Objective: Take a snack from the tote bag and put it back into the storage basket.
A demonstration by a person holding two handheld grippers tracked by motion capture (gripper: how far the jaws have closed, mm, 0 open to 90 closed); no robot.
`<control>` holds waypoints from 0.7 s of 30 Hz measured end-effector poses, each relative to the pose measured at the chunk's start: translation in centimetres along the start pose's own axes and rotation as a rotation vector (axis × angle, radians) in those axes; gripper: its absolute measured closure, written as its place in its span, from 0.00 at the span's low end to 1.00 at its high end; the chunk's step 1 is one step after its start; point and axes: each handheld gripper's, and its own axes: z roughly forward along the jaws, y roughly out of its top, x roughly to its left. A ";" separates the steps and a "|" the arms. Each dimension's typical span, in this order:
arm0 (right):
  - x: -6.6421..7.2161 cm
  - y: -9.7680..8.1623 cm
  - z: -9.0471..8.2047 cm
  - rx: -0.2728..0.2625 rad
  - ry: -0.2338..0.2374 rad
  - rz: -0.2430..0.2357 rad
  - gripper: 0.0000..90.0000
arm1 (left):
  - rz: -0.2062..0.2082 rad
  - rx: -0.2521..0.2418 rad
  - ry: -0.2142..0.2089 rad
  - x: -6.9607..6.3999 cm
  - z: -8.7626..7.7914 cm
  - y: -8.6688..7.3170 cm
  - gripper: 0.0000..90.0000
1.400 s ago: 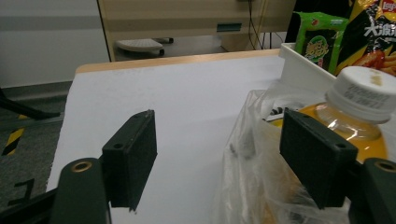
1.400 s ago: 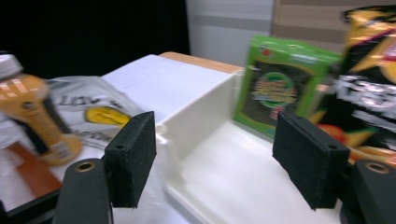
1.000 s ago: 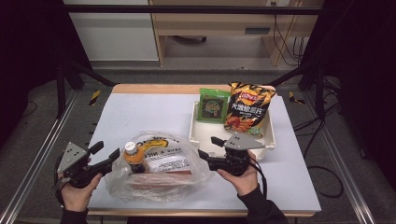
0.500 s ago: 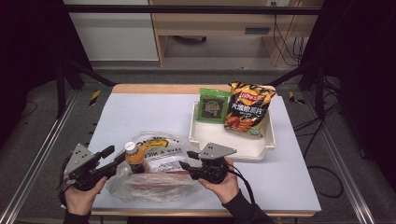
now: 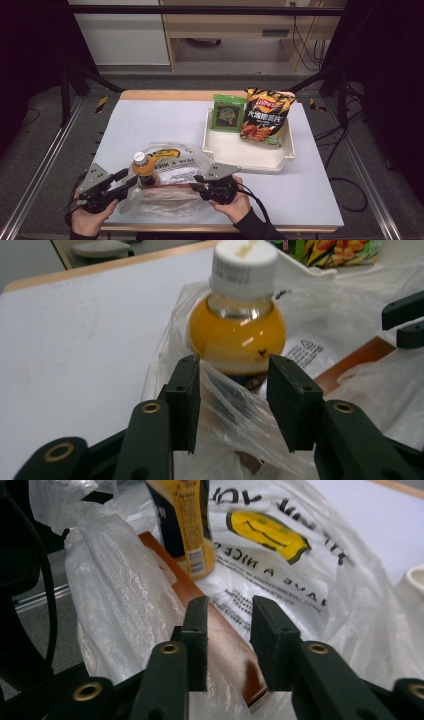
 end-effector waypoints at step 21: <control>1.1 -2.9 -1.5 0.042 0.081 0.060 0.94 | 0.004 0.194 -0.003 -0.4 2.4 -5.2 0.74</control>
